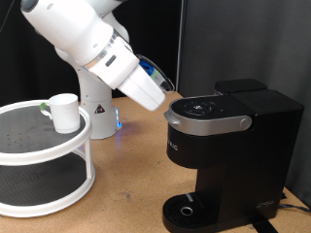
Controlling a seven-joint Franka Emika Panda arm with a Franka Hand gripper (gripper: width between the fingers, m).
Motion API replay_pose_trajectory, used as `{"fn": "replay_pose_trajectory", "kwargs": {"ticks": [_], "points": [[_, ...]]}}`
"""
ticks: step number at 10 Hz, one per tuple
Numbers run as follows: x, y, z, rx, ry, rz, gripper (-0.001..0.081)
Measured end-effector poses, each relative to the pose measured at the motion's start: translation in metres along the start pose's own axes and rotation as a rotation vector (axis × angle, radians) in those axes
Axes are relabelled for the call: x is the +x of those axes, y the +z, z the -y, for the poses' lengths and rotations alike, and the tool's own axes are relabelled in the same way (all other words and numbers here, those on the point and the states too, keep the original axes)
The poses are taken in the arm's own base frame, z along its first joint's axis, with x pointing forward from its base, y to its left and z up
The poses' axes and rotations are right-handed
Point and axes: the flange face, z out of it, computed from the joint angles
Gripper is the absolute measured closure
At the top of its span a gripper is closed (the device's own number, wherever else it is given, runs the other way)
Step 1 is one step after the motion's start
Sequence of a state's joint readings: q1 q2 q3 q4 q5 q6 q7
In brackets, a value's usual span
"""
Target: Make a cup of coffee with the keurig machine
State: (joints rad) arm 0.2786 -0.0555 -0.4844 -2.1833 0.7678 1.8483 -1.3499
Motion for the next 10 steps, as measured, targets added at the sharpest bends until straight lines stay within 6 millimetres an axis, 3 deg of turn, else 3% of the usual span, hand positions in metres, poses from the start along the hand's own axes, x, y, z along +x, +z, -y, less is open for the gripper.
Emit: {"fn": "replay_pose_trajectory", "kwargs": {"ticks": [4,10], "points": [[-0.008,-0.004,0.001,-0.014,0.002,0.006,0.0805],[-0.058,-0.046,0.032,0.056,0.001,0.011,0.0805]]}}
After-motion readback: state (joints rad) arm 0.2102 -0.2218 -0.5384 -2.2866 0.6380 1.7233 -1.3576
